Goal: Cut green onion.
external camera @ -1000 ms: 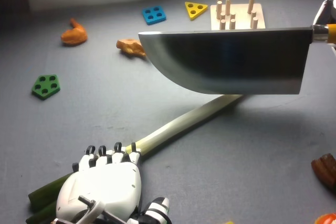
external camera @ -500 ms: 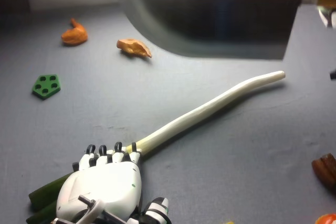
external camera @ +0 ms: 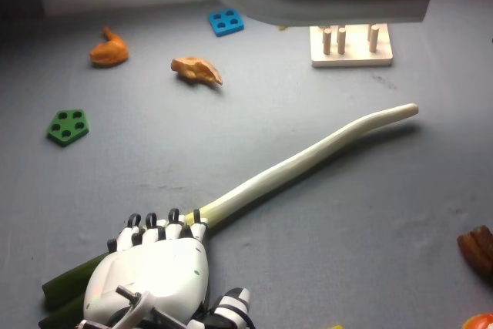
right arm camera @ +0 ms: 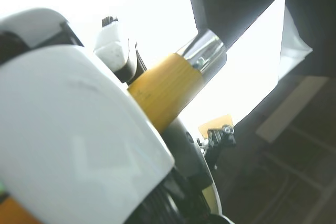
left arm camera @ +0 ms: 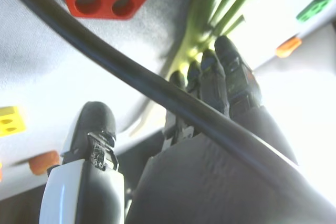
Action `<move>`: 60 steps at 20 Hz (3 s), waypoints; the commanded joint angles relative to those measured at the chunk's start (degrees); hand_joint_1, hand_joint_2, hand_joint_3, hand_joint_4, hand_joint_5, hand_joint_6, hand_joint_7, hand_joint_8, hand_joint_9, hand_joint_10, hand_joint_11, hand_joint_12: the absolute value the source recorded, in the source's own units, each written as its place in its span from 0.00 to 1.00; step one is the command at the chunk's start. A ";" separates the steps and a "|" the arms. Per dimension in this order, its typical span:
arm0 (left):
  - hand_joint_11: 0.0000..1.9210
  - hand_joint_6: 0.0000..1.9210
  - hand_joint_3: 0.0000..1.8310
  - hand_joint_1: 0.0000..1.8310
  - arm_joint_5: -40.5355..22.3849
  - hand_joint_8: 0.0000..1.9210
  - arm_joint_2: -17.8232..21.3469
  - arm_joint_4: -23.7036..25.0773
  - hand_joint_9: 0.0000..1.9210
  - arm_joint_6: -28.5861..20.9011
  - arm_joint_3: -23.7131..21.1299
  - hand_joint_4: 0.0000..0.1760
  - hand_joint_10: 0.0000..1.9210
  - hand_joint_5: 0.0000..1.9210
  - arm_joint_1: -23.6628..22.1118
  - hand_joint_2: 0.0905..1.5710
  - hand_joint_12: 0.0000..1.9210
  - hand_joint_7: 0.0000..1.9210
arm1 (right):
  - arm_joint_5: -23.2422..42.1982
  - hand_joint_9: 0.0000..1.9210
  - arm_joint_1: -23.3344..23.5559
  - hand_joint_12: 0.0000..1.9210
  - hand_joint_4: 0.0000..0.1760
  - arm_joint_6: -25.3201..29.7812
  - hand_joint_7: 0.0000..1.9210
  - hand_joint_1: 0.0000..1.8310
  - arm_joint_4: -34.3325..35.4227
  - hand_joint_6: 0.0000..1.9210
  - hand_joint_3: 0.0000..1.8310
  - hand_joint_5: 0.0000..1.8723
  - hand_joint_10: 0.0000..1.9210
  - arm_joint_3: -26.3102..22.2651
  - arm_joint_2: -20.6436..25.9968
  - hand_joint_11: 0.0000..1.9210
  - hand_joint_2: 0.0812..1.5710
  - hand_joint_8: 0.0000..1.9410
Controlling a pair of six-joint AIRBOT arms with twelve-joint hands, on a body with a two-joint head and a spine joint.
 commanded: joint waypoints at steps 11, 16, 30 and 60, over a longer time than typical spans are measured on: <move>0.00 0.00 0.00 0.22 1.63 0.00 -0.23 2.84 0.07 0.11 0.72 0.00 0.00 0.09 -1.35 0.86 0.29 0.08 | 14.71 0.86 -2.78 1.00 1.00 14.82 0.82 0.87 -8.17 1.00 0.44 0.71 1.00 23.69 -11.67 0.89 0.46 1.00; 0.00 0.01 0.00 0.25 1.64 0.01 0.77 2.85 0.08 0.62 0.77 0.00 0.00 0.12 -2.22 0.84 0.31 0.14 | 15.61 0.88 -3.50 1.00 1.00 16.33 0.85 0.86 -9.06 1.00 0.47 0.74 1.00 29.32 -15.92 0.91 0.46 1.00; 0.00 0.00 0.00 0.23 1.60 0.00 3.67 2.74 0.09 2.87 0.49 0.00 0.00 0.08 -5.76 0.86 0.33 0.11 | 15.59 0.85 -5.57 1.00 1.00 16.86 0.82 0.87 -7.71 1.00 0.47 0.73 1.00 33.35 -19.74 0.88 0.45 1.00; 0.00 0.00 0.00 0.24 -16.07 0.00 17.12 -2.29 0.08 24.64 0.22 0.10 0.00 0.05 -22.44 0.85 0.32 0.09 | 13.80 0.86 -8.00 1.00 1.00 17.19 0.83 0.86 -5.91 1.00 0.49 0.72 1.00 39.40 -25.41 0.89 0.45 1.00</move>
